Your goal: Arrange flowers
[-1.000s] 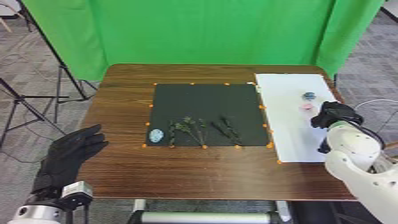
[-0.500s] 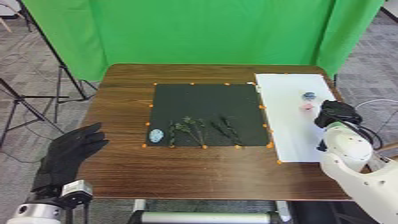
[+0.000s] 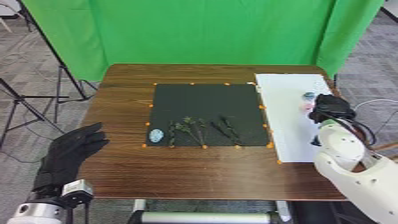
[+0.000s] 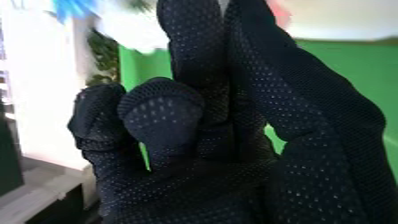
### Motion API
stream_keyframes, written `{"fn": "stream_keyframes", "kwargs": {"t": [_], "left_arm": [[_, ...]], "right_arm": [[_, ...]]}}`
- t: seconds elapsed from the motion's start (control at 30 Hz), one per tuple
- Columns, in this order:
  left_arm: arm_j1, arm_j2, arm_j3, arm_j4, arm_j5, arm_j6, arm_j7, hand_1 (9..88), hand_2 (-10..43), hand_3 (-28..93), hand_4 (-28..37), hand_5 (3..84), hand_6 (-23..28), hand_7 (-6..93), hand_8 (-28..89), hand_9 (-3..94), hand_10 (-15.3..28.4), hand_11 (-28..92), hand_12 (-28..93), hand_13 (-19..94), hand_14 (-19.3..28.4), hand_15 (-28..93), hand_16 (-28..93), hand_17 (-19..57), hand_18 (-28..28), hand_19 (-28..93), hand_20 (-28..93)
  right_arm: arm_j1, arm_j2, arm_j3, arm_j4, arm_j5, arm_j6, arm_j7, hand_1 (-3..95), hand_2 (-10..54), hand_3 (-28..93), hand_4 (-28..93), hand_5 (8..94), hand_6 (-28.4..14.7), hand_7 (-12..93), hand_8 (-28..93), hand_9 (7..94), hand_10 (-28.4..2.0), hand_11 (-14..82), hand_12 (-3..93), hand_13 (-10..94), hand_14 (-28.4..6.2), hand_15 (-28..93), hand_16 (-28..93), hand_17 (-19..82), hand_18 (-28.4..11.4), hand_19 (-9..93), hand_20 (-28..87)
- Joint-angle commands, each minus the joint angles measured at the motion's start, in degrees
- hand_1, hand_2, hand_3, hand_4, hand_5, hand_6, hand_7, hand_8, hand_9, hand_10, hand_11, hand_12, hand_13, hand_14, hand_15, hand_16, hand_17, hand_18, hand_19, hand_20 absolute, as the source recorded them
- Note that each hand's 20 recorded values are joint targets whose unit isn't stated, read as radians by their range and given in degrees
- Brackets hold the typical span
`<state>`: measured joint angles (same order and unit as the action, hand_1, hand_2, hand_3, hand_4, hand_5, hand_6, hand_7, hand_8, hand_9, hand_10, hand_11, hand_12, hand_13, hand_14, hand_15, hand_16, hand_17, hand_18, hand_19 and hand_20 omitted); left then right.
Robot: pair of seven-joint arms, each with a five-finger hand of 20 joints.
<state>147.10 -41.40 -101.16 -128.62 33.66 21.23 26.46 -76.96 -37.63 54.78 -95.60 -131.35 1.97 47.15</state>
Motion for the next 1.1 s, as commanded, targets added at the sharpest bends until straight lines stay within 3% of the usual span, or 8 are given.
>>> {"fn": "stream_keyframes", "kwargs": {"t": [0.03,0.4,0.57,0.77,0.97,1.1], "left_arm": [[0.57,-0.39,-0.19,-0.21,0.17,-0.5,-0.6,27.7,4.6,82,-20.0,44.1,12.8,19.8,-11,39.1,21.8,38,10,27,27.9,66,-14,-9.3,22.4,60,9],[1.38,-0.62,-0.81,-0.58,0.15,-0.33,-0.58,27.7,4.6,82,-20.0,44.1,12.8,19.8,-11,39.1,21.8,38,10,27,28.0,66,-14,-9.4,22.4,60,9],[1.35,-1.07,-1.21,-0.63,0.5,-0.56,-1.29,27.6,4.5,82,-20.0,44.1,12.8,19.8,-11,39.1,21.9,38,10,27,27.9,66,-14,-9.4,22.4,60,9],[1.76,-1.26,-1.51,-0.65,0.16,-0.39,-1.01,27.7,4.6,82,-20.0,44.1,12.8,19.7,-11,39.1,21.9,38,10,27,27.9,66,-14,-9.4,22.5,60,9],[1.29,-1.56,-1.69,-0.4,0.41,-0.75,-1.55,27.7,4.5,82,-20.0,44.2,12.9,19.7,-11,39.0,21.9,38,10,27,28.0,66,-14,-9.3,22.4,60,9],[-0.23,-1.93,-1.48,0.07,1.06,-1.52,-2.66,27.6,4.5,82,-20.0,44.2,12.9,19.7,-11,39.1,21.9,38,10,27,27.9,66,-14,-9.3,22.5,61,9]], "right_arm": [[3.81,0.08,-1.65,-4.44,-3.72,2.79,-0.68,56.0,-9.5,76,-28,81.6,-0.8,24,6,89.4,-7.1,25.5,36.5,81,-3.9,73,21,49,-19.6,93,29],[9.75,-2.68,-8.17,-11.39,-3.12,3.13,-3.68,56.3,-9.5,76,-28,82.5,-1.2,23,7,90.2,-7.5,25.6,36.5,82,-4.2,73,22,50,-20.0,93,31],[13.39,-6.78,-13.5,-12.38,-3.02,2.72,-5.84,56.4,-9.5,76,-28,82.7,-1.4,22,7,90.4,-7.5,25.6,36.4,82,-4.3,73,22,50,-20.1,93,31],[16.71,-14.57,-18.64,-10.59,-3.56,1.65,-8.4,56.3,-9.5,77,-28,82.9,-1.5,22,8,90.4,-7.6,25.7,36.4,82,-4.4,73,22,50,-20.1,93,32],[19.06,-22.24,-22.3,-7.47,-3.45,1.02,-10.2,56.3,-9.5,77,-28,83.0,-1.6,22,8,90.4,-7.6,25.9,36.6,81,-4.4,73,22,50,-20.0,93,32],[19.36,-27.42,-22.83,-4.48,-4.15,0.61,-11.6,56.2,-9.5,77,-28,83.1,-1.6,22,8,90.3,-7.6,26.0,36.4,81,-4.3,73,22,50,-20.0,93,32]]}}
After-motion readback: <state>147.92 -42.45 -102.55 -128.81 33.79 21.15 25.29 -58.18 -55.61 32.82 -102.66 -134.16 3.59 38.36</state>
